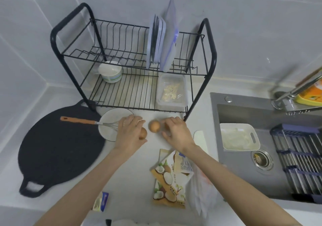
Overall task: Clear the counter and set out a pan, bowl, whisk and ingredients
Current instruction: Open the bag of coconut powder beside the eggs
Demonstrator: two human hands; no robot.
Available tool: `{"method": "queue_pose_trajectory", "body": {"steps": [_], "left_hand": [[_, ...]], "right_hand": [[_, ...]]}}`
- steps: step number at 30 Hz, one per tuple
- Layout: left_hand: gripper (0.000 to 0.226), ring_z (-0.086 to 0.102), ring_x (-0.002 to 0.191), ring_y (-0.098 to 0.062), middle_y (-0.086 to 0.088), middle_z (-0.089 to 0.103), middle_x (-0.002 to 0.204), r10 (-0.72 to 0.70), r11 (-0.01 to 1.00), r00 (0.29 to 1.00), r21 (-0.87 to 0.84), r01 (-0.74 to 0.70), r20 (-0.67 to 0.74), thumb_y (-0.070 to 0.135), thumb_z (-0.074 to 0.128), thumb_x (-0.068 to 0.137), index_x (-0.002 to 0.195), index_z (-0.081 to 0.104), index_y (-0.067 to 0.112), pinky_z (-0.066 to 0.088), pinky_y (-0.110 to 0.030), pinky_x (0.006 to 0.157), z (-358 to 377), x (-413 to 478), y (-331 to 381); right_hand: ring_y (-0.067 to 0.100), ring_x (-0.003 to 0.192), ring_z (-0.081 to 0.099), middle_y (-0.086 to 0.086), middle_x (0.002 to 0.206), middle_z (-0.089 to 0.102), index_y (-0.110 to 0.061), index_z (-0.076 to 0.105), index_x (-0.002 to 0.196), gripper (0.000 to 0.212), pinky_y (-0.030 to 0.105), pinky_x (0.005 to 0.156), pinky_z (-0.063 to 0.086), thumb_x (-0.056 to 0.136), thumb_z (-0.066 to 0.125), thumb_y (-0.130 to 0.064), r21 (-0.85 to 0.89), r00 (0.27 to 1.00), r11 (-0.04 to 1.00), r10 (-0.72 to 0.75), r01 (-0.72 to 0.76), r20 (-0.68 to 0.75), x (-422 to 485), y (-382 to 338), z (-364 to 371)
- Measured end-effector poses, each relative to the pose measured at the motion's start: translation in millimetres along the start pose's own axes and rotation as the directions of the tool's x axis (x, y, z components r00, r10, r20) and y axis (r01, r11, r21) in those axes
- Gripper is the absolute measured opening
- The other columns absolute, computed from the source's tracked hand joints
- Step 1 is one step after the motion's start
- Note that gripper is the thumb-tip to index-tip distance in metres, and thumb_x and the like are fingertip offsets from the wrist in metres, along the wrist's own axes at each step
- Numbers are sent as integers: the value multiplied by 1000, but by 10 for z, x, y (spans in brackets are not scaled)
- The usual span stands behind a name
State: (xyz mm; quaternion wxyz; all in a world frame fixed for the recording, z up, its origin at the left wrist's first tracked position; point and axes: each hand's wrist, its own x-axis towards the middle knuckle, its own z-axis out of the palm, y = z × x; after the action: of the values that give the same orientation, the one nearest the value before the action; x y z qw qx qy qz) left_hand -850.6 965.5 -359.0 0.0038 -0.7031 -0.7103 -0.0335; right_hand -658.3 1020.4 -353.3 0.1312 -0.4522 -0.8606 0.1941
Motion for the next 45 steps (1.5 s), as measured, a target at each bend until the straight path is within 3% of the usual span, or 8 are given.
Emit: {"method": "queue_pose_trajectory", "body": {"steps": [3,6,23,27,31,36,39,45], "left_hand": [[75,36,136,-24,1,53,134,88,989,990,110,-99,109,52,79,61,123,59,16,2,-52,113,-47,27,-18],[69,11,146,-21,3,37,145,92,978,970,164,-131,227,53,62,79,135,46,17,-15,-55,110,-97,100,1],[32,38,127,-20,6,62,103,123,945,930,247,-216,345,36,59,79,106,63,20,-28,-64,99,-116,279,-15],[20,48,111,-19,9,63,88,136,952,928,215,-220,346,27,56,78,94,63,18,-22,-63,106,-113,329,32],[29,52,108,-18,3,64,98,156,971,947,135,-199,279,28,57,77,104,60,16,-20,-44,112,2,379,41],[34,50,116,-22,-4,62,114,182,982,953,12,-191,243,22,58,83,115,56,10,3,-26,117,152,460,96],[33,46,120,-21,-3,57,122,146,989,958,-25,-145,248,22,58,86,118,53,12,34,-29,101,166,486,136],[34,46,119,-19,1,53,125,128,992,955,-40,-122,269,16,54,89,122,48,15,44,-32,85,143,539,209]], "right_hand": [[24,116,46,5,125,58,-13,53,128,43,30,91,33,88,59,-29,-102,996,994,-17,26,87,141,-83,45],[24,119,44,7,128,57,-12,51,129,47,30,95,34,87,59,-32,-141,987,990,3,19,159,254,-101,113],[26,118,42,8,110,64,-10,52,121,46,28,96,35,84,60,-36,-159,975,987,51,-17,216,463,-80,286],[24,122,39,5,117,61,-10,50,125,49,25,90,35,82,63,-31,-133,973,991,28,3,231,454,-35,262],[22,126,38,3,122,60,-12,49,129,52,22,89,28,82,64,-28,-127,975,992,18,11,219,413,33,228],[18,129,34,1,126,58,-14,47,131,53,20,85,25,83,63,-28,-136,975,991,20,10,219,391,102,195],[18,127,37,0,126,58,-16,48,130,53,29,88,36,81,64,-28,-127,974,992,50,-22,222,394,149,202],[19,125,41,0,127,57,-18,47,130,51,27,84,34,82,64,-27,-94,973,993,91,-72,211,380,219,179]]}}
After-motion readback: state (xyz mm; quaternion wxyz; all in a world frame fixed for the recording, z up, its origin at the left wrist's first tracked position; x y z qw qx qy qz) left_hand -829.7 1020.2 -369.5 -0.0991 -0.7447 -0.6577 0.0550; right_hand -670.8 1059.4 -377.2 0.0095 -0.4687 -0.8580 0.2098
